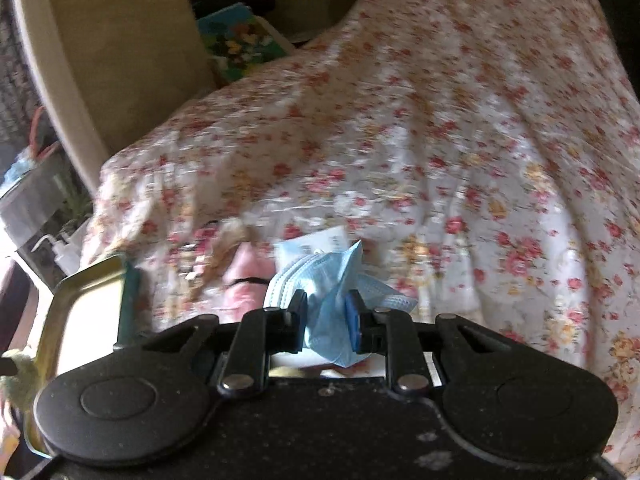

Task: Organize soft objects
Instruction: 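Drop the green ball into the gold tray with the left tool while the right tool drops the mask there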

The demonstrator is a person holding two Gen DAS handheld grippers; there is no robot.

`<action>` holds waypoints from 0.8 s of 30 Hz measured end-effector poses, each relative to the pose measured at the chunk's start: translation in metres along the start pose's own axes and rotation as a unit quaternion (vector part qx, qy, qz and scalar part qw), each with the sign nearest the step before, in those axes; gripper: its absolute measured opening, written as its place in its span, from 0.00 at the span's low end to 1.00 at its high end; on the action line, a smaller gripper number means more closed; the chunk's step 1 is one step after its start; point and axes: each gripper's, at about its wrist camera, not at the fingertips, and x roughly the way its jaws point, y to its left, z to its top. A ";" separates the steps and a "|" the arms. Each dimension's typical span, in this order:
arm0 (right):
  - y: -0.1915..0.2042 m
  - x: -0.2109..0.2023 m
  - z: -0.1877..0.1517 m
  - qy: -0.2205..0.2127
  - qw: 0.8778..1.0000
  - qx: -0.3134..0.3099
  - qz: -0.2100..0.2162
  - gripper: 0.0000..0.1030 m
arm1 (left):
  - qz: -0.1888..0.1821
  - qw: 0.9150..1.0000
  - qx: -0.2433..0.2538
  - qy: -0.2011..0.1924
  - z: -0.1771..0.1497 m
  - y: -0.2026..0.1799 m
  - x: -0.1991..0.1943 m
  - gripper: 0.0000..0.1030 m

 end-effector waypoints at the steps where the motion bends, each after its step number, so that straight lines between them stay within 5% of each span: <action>1: 0.011 -0.002 0.000 0.002 1.000 -0.005 0.010 0.20 | 0.000 1.000 -0.001 0.000 0.000 0.001 -0.001 0.43; 18: 0.235 0.028 0.032 0.080 0.979 -0.100 0.162 0.27 | 0.010 0.999 -0.047 0.018 0.004 0.038 0.006 0.47; 20: 0.249 0.031 0.035 0.089 0.976 -0.098 0.173 0.34 | 0.004 0.998 -0.054 0.020 0.005 0.042 0.008 0.48; 23: 0.264 0.036 0.040 0.091 0.976 -0.098 0.173 0.62 | 0.004 0.998 -0.060 0.012 0.006 0.044 0.006 0.59; 24: 0.267 0.036 0.040 0.088 0.977 -0.099 0.168 0.80 | 0.010 0.998 -0.059 0.006 0.006 0.043 0.004 0.62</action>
